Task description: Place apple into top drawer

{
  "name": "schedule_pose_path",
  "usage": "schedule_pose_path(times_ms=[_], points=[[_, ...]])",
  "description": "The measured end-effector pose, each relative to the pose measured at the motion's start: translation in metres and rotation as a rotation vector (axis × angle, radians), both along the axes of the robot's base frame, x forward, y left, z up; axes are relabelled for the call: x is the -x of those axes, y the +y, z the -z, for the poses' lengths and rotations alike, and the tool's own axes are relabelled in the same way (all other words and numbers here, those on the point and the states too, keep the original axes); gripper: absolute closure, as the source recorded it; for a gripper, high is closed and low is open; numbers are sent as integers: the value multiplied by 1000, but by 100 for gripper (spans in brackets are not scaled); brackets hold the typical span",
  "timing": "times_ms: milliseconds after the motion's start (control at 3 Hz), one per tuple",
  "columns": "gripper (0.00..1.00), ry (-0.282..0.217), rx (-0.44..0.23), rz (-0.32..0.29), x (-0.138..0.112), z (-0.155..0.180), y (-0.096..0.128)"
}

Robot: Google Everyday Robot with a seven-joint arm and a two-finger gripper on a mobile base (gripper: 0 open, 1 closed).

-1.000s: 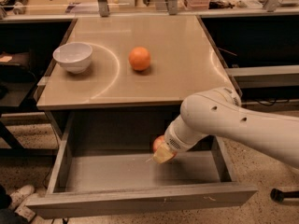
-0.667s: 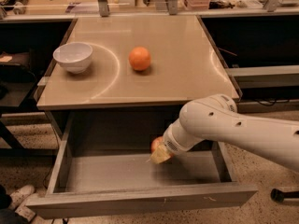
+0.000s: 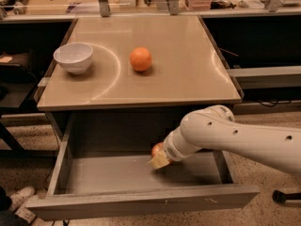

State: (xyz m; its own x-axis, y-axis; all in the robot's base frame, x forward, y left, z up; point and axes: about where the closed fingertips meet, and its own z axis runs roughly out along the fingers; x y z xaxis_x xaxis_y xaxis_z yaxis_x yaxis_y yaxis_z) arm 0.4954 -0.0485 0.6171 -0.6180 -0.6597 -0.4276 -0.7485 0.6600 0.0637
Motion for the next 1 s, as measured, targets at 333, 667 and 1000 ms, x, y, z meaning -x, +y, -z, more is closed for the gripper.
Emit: schedule_pose_path(times_ms=[333,667,1000], points=[[100,24,-11,17,3,13,-2],[86,28,-12,19,4,15,-2],[63,28,-12,19,4,15,-2]])
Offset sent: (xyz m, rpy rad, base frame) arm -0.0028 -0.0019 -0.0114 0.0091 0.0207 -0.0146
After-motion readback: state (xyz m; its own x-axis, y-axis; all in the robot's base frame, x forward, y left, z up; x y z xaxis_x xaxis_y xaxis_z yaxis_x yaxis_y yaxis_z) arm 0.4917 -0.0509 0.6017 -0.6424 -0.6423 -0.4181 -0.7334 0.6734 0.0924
